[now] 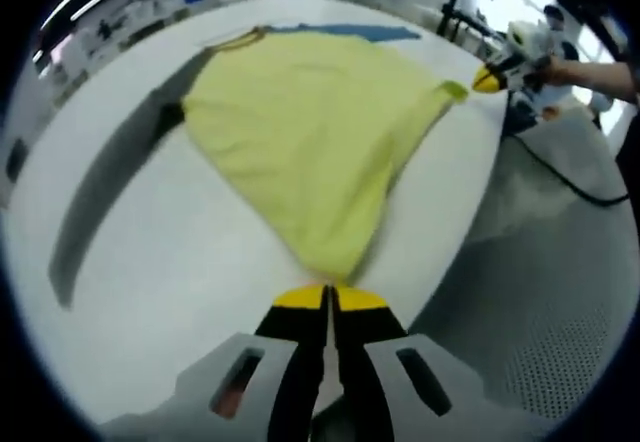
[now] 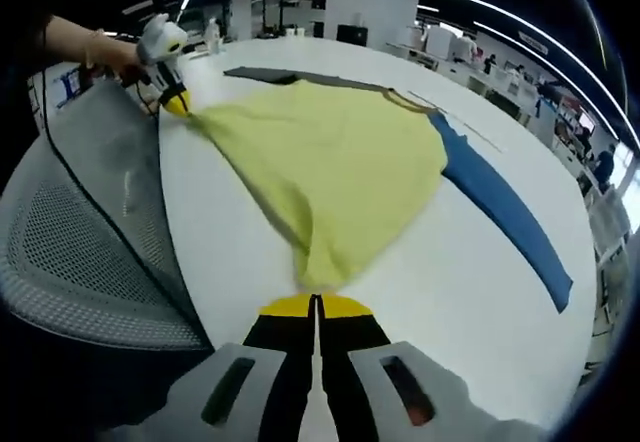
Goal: Fold the garment on the visible template until the final outline fits inside the template.
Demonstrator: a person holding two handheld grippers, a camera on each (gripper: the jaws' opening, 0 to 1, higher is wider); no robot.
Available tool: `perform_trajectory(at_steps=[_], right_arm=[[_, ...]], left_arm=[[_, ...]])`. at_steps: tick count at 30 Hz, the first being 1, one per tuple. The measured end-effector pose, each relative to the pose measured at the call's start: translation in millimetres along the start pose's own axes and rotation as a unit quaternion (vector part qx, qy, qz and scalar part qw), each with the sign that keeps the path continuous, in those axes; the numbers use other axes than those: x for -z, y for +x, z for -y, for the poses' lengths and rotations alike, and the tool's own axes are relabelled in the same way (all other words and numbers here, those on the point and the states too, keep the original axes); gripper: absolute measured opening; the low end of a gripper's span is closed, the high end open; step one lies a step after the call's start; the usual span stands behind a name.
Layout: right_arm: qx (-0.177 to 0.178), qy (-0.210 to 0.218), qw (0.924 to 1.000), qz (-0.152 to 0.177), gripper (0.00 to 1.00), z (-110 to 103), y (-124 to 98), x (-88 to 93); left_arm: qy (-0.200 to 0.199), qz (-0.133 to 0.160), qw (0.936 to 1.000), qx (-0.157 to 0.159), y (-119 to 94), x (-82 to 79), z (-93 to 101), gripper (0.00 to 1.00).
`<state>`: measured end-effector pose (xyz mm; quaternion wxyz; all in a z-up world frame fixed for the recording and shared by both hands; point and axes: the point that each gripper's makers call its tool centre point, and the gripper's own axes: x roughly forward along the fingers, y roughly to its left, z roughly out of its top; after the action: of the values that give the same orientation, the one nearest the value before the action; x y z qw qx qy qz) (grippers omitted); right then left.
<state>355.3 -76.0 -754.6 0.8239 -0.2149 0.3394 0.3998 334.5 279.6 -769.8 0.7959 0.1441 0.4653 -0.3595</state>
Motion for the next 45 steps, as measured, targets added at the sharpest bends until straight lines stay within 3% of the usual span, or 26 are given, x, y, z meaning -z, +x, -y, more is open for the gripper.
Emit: perform_trajectory(at_steps=[7, 11, 15, 25, 31, 37, 42, 45], right_arm=[[0.017, 0.061, 0.9977, 0.026, 0.22, -9.0, -4.4, -11.3], [0.042, 0.115, 0.9922, 0.024, 0.22, -7.3, 4.2, -9.4], [0.079, 0.137, 0.9869, 0.030, 0.21, -1.1, 11.6, -11.0], [0.119, 0.130, 0.9844, 0.005, 0.20, -3.6, 26.0, -4.3], [0.129, 0.136, 0.9823, 0.001, 0.16, -2.3, 27.4, -2.9], [0.141, 0.143, 0.9796, 0.000, 0.02, 3.9, 26.5, -1.6], [0.142, 0.138, 0.9803, -0.004, 0.01, 4.1, 26.2, -2.2], [0.140, 0.128, 0.9818, -0.007, 0.01, 3.9, 24.3, -3.3]], left_arm=[[-0.001, 0.010, 0.9998, -0.018, -2.2, 0.9, 5.8, 0.16], [-0.004, 0.010, 0.9993, -0.037, 3.4, 1.5, 6.9, 0.17], [-0.010, 0.025, 0.9972, -0.069, 5.8, -4.3, 2.6, 0.17], [-0.019, 0.032, 0.9917, -0.123, 13.9, -7.0, -4.7, 0.16], [-0.038, 0.041, 0.9898, -0.131, 13.9, -8.0, -9.1, 0.14], [-0.058, 0.049, 0.9876, -0.138, 13.0, -8.0, -11.0, 0.10], [-0.066, 0.054, 0.9870, -0.137, 11.3, -9.7, -10.8, 0.00], [-0.077, 0.060, 0.9864, -0.133, 9.1, -11.1, -9.9, 0.00]])
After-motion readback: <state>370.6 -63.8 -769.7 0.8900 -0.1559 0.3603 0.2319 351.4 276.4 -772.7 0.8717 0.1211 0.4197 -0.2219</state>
